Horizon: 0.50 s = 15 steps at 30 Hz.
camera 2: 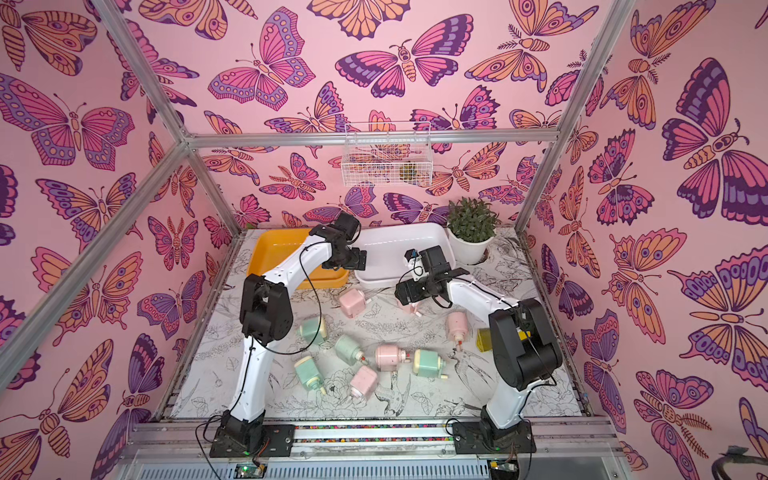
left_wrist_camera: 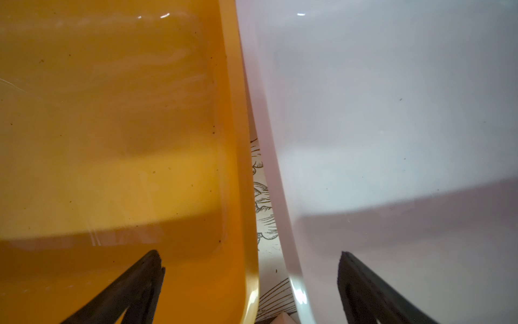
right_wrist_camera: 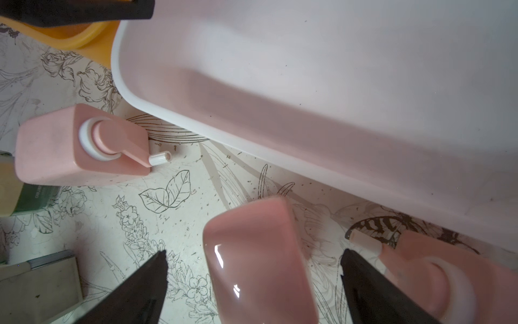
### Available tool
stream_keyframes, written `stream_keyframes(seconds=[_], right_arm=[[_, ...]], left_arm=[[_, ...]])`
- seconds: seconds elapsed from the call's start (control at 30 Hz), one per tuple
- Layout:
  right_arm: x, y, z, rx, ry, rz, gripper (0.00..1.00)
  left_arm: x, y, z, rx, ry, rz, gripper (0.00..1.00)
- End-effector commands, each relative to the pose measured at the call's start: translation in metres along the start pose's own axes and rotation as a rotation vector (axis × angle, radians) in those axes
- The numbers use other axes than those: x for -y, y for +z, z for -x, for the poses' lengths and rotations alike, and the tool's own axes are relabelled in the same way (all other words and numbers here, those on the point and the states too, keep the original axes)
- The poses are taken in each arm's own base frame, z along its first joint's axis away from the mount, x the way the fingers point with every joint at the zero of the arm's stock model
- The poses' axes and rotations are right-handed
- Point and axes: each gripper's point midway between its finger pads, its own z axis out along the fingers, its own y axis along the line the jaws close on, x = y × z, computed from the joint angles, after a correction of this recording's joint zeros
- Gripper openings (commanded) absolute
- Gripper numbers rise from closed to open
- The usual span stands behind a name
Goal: Place the pencil sharpeners by color into the storage box
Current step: Adjust the storage box at the center of the board.
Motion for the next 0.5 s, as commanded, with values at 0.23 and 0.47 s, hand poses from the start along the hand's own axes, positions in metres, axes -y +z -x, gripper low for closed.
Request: stream_keyframes(seconds=[0.23, 0.47], right_arm=[[-0.015, 0.000, -0.008, -0.026, -0.039, 0.055, 0.99], [-0.017, 0.000, -0.012, -0.034, -0.047, 0.068, 0.99]], left_arm=[[-0.045, 0.014, 0.001, -0.030, -0.012, 0.114, 1.00], [-0.041, 0.017, 0.003, -0.047, 0.001, 0.096, 1.00]])
